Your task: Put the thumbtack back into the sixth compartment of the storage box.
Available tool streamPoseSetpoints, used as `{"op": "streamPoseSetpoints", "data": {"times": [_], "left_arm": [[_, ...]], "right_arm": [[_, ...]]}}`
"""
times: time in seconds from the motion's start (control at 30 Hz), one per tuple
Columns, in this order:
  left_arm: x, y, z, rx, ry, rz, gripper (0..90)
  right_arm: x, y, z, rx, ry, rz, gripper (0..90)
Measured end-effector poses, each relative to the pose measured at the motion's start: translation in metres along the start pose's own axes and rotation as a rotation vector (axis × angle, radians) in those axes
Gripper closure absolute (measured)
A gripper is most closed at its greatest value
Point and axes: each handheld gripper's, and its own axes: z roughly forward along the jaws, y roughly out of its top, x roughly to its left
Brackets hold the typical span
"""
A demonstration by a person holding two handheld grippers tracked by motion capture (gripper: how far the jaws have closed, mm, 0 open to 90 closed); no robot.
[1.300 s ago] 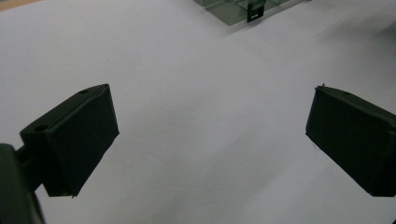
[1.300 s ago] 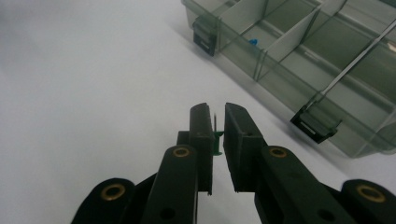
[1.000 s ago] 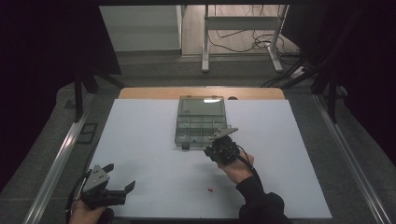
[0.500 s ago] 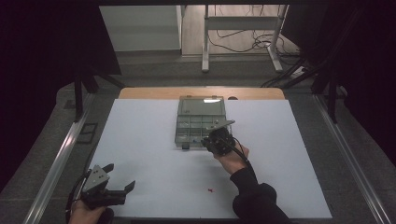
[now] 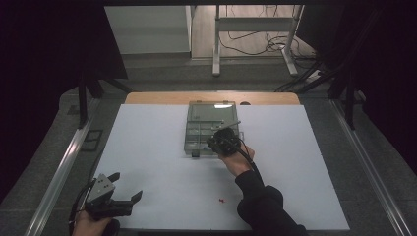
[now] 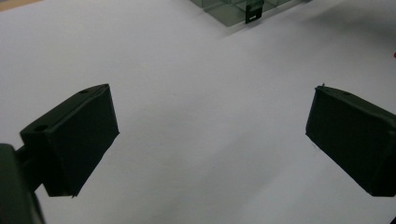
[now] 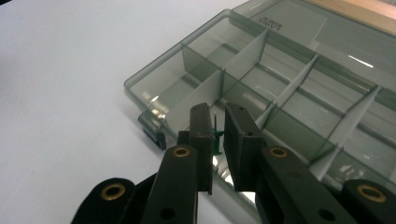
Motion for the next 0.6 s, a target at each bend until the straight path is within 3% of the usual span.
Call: {"op": "streamPoseSetpoints", "data": {"times": [0.47, 0.6], "left_arm": [[0.000, 0.000, 0.000, -0.002, -0.003, 0.002, 2.9], [0.000, 0.000, 0.000, -0.002, -0.004, 0.000, 2.9]], "right_arm": [[0.001, 0.005, 0.025, 0.015, 0.001, 0.005, 80.7], [0.000, 0.004, 0.024, 0.015, -0.002, 0.006, 75.5]]}}
